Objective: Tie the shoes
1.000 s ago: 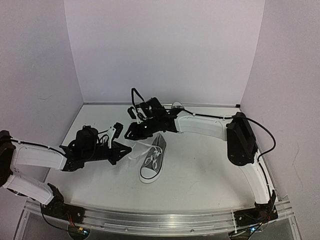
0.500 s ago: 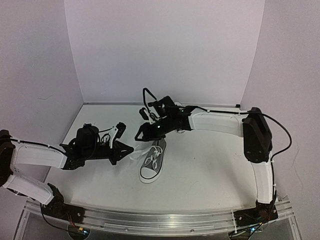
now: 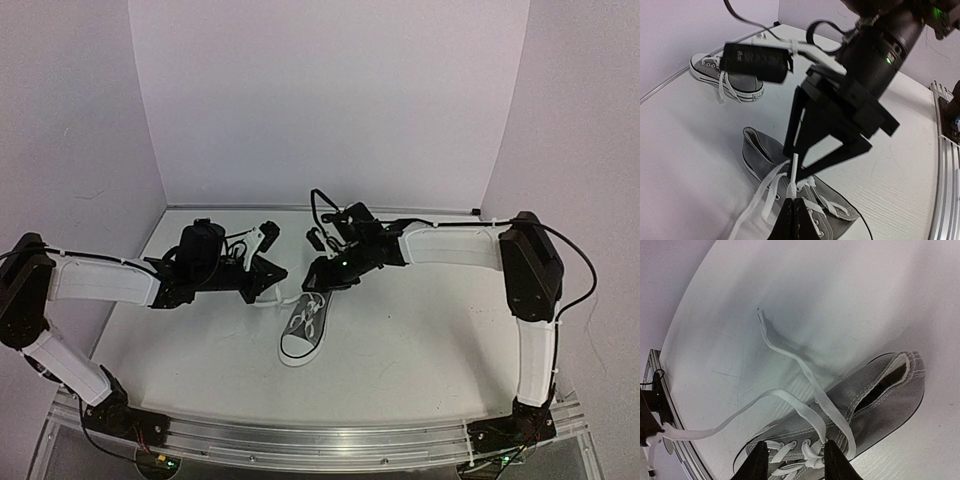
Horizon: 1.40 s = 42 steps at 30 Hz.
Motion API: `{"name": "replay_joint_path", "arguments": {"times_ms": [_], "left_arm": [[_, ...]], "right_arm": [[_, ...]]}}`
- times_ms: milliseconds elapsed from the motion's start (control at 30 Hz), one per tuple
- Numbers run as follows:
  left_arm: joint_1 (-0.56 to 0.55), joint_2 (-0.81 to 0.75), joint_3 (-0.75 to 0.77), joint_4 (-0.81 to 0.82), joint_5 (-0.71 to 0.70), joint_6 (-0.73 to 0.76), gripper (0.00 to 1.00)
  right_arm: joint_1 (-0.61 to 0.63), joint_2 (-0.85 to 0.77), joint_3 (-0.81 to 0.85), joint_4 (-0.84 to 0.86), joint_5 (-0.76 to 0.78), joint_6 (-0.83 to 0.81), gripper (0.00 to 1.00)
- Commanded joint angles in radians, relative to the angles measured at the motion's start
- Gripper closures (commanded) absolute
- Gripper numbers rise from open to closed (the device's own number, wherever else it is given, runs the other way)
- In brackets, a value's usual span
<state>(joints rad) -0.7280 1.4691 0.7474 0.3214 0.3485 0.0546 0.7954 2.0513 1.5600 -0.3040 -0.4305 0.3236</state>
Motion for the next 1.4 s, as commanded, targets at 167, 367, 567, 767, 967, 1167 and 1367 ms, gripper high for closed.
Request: {"name": "replay_joint_path", "arguments": {"times_ms": [167,367,567,767,967,1167,1367], "left_arm": [[0.003,0.066,0.085,0.024,-0.094,0.015,1.00],[0.012,0.075,0.084,0.041,-0.092,-0.001,1.00],[0.015,0.076,0.084,0.037,-0.085,-0.002,1.00],[0.018,0.089,0.090,0.036,-0.076,0.005,1.00],[0.029,0.108,0.112,0.011,-0.070,0.011,1.00],[0.038,0.120,0.110,0.030,-0.066,0.006,1.00],[0.049,0.162,0.150,0.004,-0.092,-0.007,1.00]], "right_arm": [[0.006,0.046,-0.021,0.008,0.034,-0.047,0.65],[-0.001,0.052,-0.019,0.008,0.060,-0.049,0.70],[-0.025,0.035,-0.021,0.010,0.028,-0.056,0.73],[-0.045,0.064,-0.013,0.013,0.014,-0.043,0.74],[-0.047,0.099,0.002,0.011,-0.018,-0.048,0.76],[-0.047,0.104,0.004,0.012,-0.043,-0.061,0.77],[-0.047,0.100,0.004,0.009,-0.077,-0.073,0.83]]}}
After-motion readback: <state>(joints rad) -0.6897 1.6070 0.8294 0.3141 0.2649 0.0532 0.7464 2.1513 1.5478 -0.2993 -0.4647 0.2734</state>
